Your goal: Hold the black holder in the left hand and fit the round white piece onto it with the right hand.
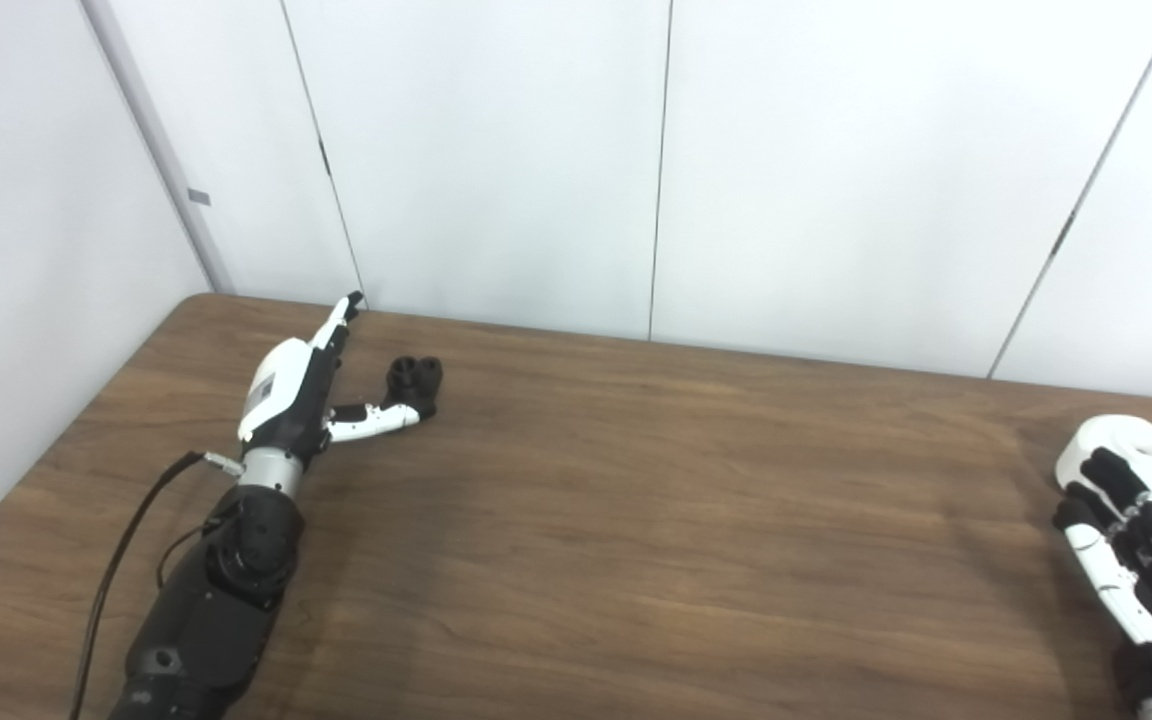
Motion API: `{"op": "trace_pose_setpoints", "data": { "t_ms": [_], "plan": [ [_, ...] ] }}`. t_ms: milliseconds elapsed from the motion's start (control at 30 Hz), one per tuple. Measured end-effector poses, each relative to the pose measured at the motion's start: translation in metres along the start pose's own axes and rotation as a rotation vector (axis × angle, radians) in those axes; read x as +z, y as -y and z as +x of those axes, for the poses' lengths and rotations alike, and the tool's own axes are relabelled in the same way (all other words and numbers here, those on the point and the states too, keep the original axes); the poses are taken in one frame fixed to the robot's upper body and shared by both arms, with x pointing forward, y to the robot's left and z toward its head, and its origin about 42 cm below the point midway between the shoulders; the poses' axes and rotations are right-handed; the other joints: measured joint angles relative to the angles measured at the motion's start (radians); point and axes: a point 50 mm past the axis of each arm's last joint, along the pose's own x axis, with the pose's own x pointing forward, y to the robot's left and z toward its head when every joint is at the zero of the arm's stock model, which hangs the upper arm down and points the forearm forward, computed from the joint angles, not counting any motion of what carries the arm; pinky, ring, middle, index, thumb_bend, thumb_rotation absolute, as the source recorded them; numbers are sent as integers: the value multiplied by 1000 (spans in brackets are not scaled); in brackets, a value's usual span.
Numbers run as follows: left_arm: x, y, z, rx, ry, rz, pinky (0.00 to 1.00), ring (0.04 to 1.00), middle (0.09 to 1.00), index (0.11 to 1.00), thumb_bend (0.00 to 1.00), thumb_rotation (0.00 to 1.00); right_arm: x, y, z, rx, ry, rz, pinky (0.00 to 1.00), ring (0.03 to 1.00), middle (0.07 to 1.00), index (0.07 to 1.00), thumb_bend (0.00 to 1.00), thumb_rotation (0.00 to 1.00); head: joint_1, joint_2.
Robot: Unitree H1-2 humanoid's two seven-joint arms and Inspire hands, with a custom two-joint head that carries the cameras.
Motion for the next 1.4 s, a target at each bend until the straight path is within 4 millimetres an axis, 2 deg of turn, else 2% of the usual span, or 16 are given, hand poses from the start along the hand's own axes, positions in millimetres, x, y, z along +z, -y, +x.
{"op": "trace_pose_setpoints", "data": {
  "t_ms": [133, 233, 400, 533, 833, 933, 1033, 1400],
  "plan": [
    [-1, -1, 0, 0, -9, 3, 828, 926, 959, 988, 1000, 429, 0, 0, 0, 0, 0, 8, 756, 848, 866, 831, 429, 430, -2, 3],
    [-2, -1, 0, -15, -24, 22, 847, 945, 970, 979, 1000, 481, 0, -1, 0, 0, 0, 14, 739, 833, 861, 830, 422, 422, -3, 11],
    [-4, -1, 2, -95, -106, 156, 936, 995, 971, 941, 1000, 544, 2, -2, 0, -2, 1, -2, 714, 813, 844, 819, 447, 446, -11, 20],
    [-6, -6, 3, -123, -132, 275, 945, 990, 942, 898, 1000, 564, 6, -4, 0, -2, 9, 3, 714, 814, 843, 816, 434, 428, -15, 31],
    [-1, -13, 7, -181, -109, 434, 967, 994, 941, 887, 1000, 630, 16, -12, -1, -11, 18, 10, 677, 795, 827, 800, 447, 432, -32, 46],
    [-1, -17, 8, -191, -97, 484, 966, 988, 934, 873, 1000, 606, 15, -14, -2, -7, 9, 4, 702, 803, 837, 808, 460, 466, -41, 51],
    [-1, -18, 9, -196, -94, 501, 980, 989, 933, 865, 1000, 588, 14, -16, -2, -4, 0, 1, 718, 813, 842, 812, 451, 438, -48, 54],
    [-1, -17, 8, -214, -102, 505, 972, 991, 924, 851, 1000, 535, 11, -20, -2, -3, -12, 2, 745, 831, 852, 819, 491, 471, -80, 52]
  ]
}}
